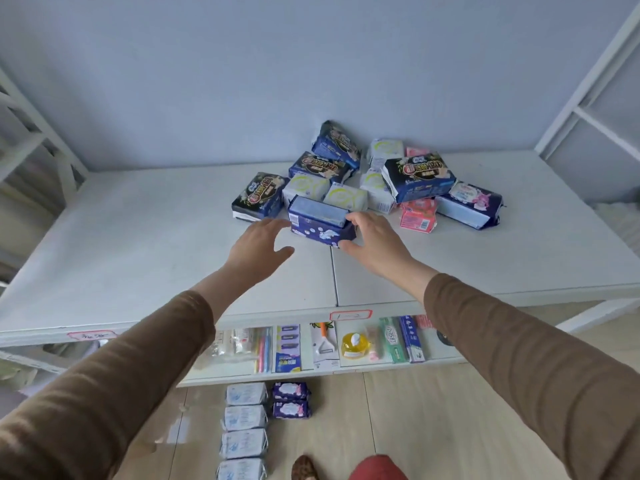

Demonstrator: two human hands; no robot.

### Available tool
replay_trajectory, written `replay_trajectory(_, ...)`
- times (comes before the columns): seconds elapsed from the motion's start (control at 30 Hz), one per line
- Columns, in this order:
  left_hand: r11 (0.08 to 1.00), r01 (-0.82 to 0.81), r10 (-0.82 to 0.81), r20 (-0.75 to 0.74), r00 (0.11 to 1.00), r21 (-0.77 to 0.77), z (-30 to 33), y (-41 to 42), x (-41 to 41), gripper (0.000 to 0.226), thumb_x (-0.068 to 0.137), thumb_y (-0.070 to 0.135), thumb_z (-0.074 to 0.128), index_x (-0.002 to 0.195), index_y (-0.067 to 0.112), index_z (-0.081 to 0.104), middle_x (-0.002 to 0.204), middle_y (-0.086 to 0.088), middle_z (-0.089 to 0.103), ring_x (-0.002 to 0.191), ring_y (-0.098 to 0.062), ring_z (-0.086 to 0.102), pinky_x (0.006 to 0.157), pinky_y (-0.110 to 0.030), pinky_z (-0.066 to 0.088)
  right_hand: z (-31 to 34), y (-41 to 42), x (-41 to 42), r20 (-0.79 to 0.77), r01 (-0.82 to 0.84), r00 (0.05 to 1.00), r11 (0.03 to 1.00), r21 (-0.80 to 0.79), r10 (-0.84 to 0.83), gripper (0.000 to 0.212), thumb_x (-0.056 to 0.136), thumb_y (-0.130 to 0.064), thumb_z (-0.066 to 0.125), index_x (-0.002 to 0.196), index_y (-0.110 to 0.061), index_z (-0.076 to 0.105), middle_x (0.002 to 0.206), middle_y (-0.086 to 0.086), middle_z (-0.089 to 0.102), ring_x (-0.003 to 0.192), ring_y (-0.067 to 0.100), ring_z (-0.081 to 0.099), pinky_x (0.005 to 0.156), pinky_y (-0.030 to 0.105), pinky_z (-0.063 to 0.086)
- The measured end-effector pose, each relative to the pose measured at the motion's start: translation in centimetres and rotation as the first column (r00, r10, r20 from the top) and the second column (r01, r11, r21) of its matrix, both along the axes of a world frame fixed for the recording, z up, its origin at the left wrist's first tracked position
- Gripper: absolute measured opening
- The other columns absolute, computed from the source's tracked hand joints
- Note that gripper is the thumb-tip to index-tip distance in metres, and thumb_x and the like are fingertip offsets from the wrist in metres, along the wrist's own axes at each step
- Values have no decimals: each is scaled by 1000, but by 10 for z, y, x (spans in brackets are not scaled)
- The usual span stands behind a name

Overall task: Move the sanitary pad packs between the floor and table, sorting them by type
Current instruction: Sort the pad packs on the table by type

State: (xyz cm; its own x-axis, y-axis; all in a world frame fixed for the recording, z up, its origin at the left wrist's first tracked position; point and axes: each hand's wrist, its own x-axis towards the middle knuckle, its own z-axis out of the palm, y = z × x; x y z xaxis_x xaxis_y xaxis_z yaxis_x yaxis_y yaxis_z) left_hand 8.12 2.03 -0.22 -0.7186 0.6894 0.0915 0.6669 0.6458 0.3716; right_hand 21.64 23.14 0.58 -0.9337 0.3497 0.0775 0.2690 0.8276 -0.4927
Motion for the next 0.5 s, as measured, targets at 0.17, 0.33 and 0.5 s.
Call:
replay_trajectory(0.17, 993, -114, 113, 49, 992, 13, -5, 9, -44, 52, 89, 35, 67, 137, 24, 51, 137, -1, 54, 123, -23, 50, 98, -37, 42, -19, 23, -51, 21, -2, 1000, 995, 104, 0, 56, 95, -41, 58, 139, -9, 47, 134, 13, 49, 127, 34, 41, 104, 41, 36)
replay_trajectory(0.33, 962, -274, 272, 91, 958, 4, -12, 20, -90, 52, 86, 30, 68, 135, 21, 53, 132, -5, 56, 118, -25, 53, 96, -40, 46, -34, 38, -86, 54, -112, 993, 961, 253, 102, 45, 97, -44, 50, 126, -11, 56, 121, 11, 57, 114, 32, 46, 100, 41, 37)
replay_trajectory(0.5, 911, -411, 412, 124, 903, -39, -15, 38, -128, 50, 86, 29, 67, 133, 21, 52, 126, -7, 55, 112, -26, 52, 91, -41, 46, -37, 30, -82, 35, -329, 944, 921, 209, 329, 43, 82, -49, 63, 109, -18, 50, 109, 0, 54, 101, 24, 47, 84, 39, 44)
